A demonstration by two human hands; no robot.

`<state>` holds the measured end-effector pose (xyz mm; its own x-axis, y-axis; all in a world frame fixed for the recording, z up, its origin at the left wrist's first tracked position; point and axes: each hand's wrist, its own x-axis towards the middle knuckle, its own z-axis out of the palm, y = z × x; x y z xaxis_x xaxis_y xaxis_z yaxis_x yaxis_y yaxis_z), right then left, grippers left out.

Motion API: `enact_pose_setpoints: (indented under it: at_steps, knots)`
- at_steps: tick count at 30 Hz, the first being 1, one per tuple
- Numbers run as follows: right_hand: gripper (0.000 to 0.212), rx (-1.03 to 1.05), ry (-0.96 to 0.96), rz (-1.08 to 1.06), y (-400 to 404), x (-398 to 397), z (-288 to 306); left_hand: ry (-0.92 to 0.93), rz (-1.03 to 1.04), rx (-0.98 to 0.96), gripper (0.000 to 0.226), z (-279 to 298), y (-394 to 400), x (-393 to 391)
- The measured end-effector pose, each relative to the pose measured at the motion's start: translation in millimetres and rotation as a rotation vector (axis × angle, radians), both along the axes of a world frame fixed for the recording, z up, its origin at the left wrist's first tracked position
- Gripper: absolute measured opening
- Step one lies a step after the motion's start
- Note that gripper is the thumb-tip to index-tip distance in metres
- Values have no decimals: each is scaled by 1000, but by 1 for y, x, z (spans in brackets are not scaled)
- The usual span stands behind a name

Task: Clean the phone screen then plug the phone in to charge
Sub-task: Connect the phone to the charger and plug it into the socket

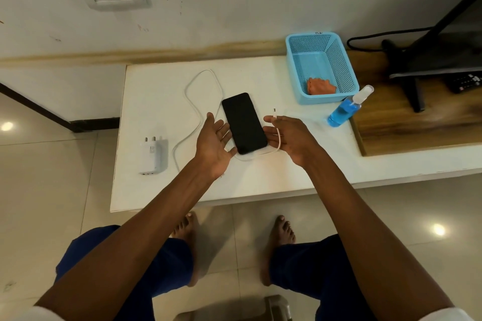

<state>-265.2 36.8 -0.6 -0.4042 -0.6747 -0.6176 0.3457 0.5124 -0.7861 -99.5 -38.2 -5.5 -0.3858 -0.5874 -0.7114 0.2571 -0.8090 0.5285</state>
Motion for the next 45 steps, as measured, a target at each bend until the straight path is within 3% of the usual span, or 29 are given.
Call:
enact_pose_setpoints:
  at_steps: [8, 21, 27, 36, 42, 45]
  knots:
    - [25, -59, -52, -2, -3, 4, 0, -29, -19, 5, 58, -1, -6, 3]
    - [17, -157, 97, 101, -9, 7, -12, 29, 21, 15, 64, -4, -14, 3]
    - [21, -304, 126, 155, -9, 1, -3, 39, 5, -161, 68, -7, -25, 7]
    - [20, -428, 52, 324, -11, 26, 9, 501, 8, -149, 77, 1, -35, 11]
    - [27, -413, 35, 367, -13, 24, 10, 622, 39, -89, 78, -7, -39, 13]
    - [30, -470, -64, 342, -13, 14, 8, 639, 62, -92, 79, -11, -43, 15]
